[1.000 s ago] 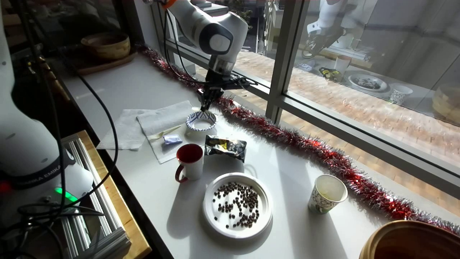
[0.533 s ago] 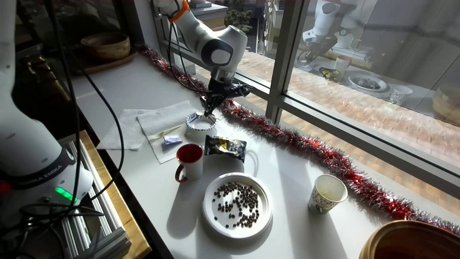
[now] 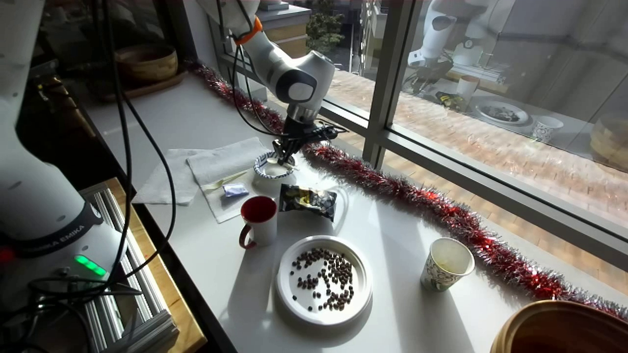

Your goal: Using the spoon, move one object from the plate to the left, to the cup

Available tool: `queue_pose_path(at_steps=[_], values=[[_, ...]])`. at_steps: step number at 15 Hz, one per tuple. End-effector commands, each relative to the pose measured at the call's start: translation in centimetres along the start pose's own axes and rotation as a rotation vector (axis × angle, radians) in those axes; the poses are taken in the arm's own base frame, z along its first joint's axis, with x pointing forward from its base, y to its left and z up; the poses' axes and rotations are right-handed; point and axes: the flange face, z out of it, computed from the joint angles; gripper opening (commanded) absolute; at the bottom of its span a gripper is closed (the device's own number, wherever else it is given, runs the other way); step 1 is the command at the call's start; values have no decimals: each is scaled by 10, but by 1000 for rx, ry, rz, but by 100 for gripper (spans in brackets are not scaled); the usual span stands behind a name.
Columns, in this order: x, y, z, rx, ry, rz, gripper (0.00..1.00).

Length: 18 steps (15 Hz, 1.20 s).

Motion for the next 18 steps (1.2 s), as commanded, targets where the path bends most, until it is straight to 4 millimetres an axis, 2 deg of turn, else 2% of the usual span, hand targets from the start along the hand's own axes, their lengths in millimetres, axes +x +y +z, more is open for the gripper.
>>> queue_pose_path(at_steps=[1,2,4,7,11,13,15,18], values=[[4,8,6,6,-14,14,7],[4,6,4,15,-25,15,39],[6,-6,-12,8,-32,11,46],[4,-28,-44,-15,-63,51,66],[-8,-67,-91,-99,-149,263,95],[-13,-92,-111,-114,-211,347,100],[-12,-115,-126,-138,-217,466,100],[0,-145,-143,-168,-217,637,100]])
